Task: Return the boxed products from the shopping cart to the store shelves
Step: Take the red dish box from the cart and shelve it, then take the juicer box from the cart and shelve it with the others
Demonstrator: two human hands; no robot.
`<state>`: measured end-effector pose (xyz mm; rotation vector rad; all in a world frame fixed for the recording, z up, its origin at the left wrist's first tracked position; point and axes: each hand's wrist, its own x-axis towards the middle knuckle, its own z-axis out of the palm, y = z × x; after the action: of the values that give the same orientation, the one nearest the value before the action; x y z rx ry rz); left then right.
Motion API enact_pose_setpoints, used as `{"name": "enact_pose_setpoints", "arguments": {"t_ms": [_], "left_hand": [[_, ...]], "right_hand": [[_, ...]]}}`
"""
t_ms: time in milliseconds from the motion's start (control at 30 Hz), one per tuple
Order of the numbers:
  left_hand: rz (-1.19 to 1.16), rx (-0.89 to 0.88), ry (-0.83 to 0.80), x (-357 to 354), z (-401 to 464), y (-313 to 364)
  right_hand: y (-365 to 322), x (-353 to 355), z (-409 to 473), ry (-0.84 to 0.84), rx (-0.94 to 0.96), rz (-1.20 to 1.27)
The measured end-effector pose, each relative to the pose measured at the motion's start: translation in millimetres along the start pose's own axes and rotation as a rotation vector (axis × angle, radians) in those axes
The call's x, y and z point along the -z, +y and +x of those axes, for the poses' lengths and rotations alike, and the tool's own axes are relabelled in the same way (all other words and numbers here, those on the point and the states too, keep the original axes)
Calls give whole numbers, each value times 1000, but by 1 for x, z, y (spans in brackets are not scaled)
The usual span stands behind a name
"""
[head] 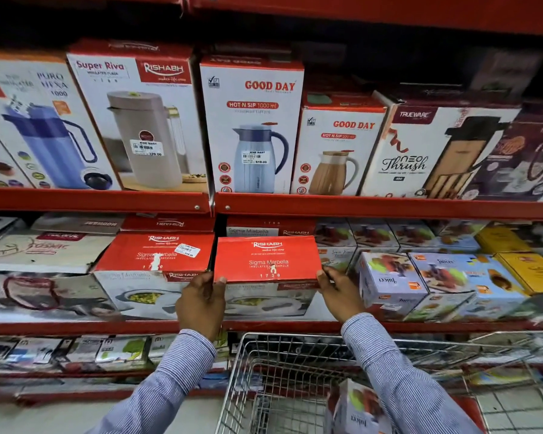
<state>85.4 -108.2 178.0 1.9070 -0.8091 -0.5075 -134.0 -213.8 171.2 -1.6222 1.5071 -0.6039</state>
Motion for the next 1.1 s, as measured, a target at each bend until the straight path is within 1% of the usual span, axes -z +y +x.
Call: {"name": "enact_pose_setpoints", "arguments": {"t_ms": [100,233,300,467,500,567,667,767,867,933,1000,1100], "left_hand": [[-21,28,-45,-9,-2,-7],[15,36,-62,-20,-7,-12],[14,9,-65,-20,-12,-8],[113,-67,-116,-20,-28,-4],[135,-87,-148,-22,-34,-2],[178,-153,-229,-29,-49,-2],[321,-284,-381,-52,-72,-12],[536,-424,-531,-83,-94,-26],[671,-463,-680,-118,-115,-41],[737,-482,-742,-141,-129,-53],[819,-459,-835,-167,-144,-65],[880,-359,-999,-207,-166,-83]], "right_hand": [[-6,0,2,-15,12,25],[-11,0,4,-82,-6,66],[-10,1,5,-124,-9,100],[3,10,-5,-184,-6,136],[9,13,-11,-182,14,119],[25,18,-23,-147,96,1],[66,25,-40,-58,193,-294],[117,30,-55,-9,131,-398],[167,40,-72,8,0,-404],[201,45,-79,18,-120,-372],[240,47,-83,8,-220,-344],[283,47,-85,-17,-376,-307]]}}
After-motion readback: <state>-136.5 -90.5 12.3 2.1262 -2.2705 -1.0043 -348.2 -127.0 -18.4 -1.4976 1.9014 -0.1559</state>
